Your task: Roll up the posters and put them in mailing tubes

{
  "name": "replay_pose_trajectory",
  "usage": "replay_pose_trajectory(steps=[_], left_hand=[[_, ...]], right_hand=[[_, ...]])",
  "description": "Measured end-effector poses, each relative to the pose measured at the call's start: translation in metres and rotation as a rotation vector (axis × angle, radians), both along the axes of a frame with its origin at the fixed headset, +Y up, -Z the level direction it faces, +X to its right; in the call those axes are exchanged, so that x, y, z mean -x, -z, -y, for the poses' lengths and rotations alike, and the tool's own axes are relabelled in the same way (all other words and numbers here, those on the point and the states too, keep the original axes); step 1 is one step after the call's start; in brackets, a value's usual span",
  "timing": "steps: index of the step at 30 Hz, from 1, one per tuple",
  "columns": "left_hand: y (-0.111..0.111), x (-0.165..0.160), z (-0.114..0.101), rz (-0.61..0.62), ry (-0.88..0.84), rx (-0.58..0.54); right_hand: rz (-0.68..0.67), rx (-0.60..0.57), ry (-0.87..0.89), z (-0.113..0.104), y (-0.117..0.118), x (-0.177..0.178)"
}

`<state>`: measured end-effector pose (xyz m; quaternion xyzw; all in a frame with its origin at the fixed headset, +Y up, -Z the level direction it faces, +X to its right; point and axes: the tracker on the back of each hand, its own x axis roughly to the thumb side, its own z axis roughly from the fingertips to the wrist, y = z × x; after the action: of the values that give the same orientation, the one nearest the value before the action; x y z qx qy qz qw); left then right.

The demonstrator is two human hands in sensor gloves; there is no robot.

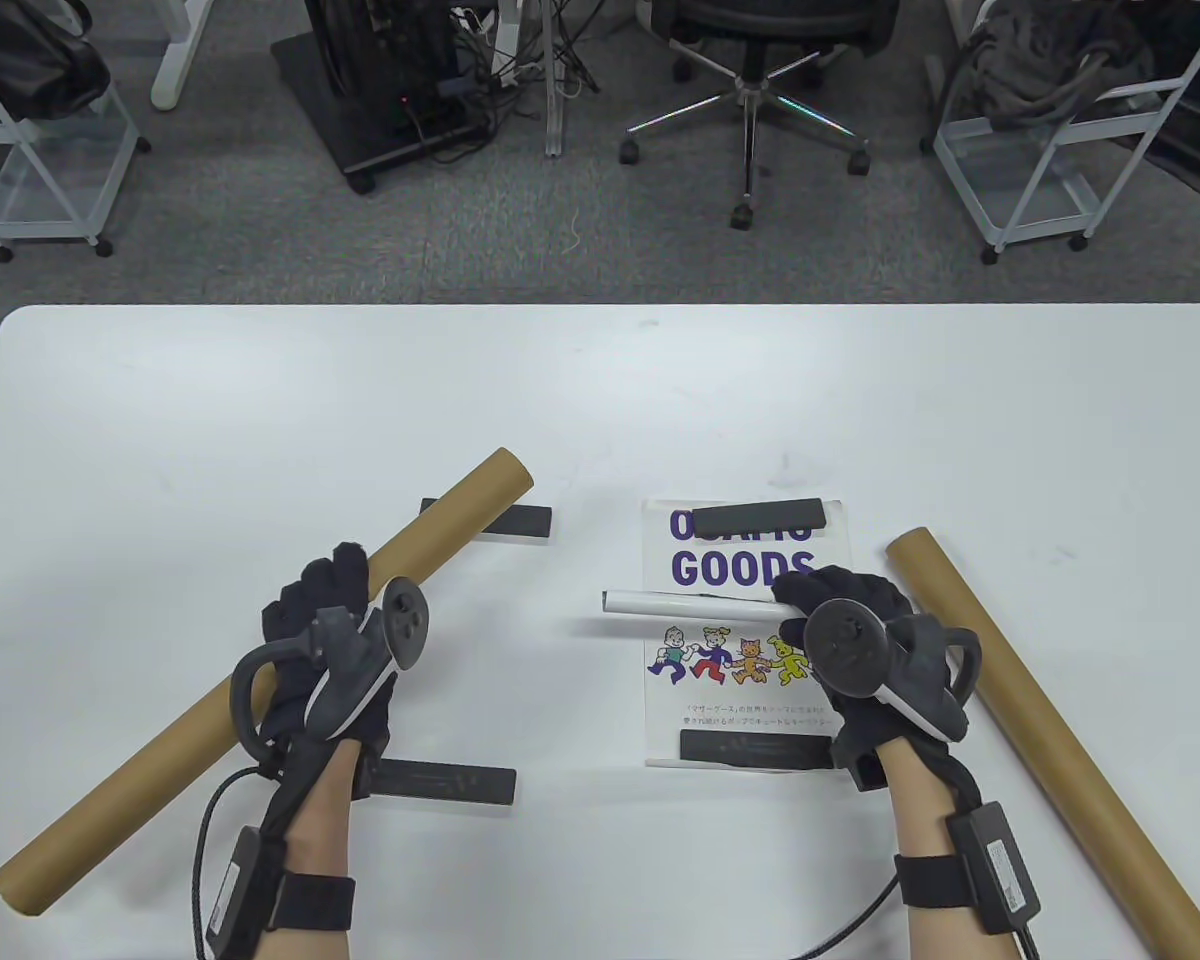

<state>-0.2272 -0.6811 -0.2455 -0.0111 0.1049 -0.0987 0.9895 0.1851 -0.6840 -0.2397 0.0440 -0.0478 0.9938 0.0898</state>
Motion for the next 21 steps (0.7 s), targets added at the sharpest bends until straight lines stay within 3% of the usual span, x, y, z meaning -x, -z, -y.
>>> replay_pose_trajectory(steps=[6,11,21], left_hand=[[-0.002,-0.007,0.005,0.127,0.034,0.031],[-0.004,-0.009,0.005,0.226,0.057,0.002],[-0.005,-0.016,0.006,0.300,0.075,0.010]], right_hand=[[0.076,-0.034,-0.012,0.002,0.005,-0.024],[0.083,-0.079,-0.107,-0.002,0.004,-0.023],[0.094,-0.070,-0.082,0.002,0.005,-0.027]])
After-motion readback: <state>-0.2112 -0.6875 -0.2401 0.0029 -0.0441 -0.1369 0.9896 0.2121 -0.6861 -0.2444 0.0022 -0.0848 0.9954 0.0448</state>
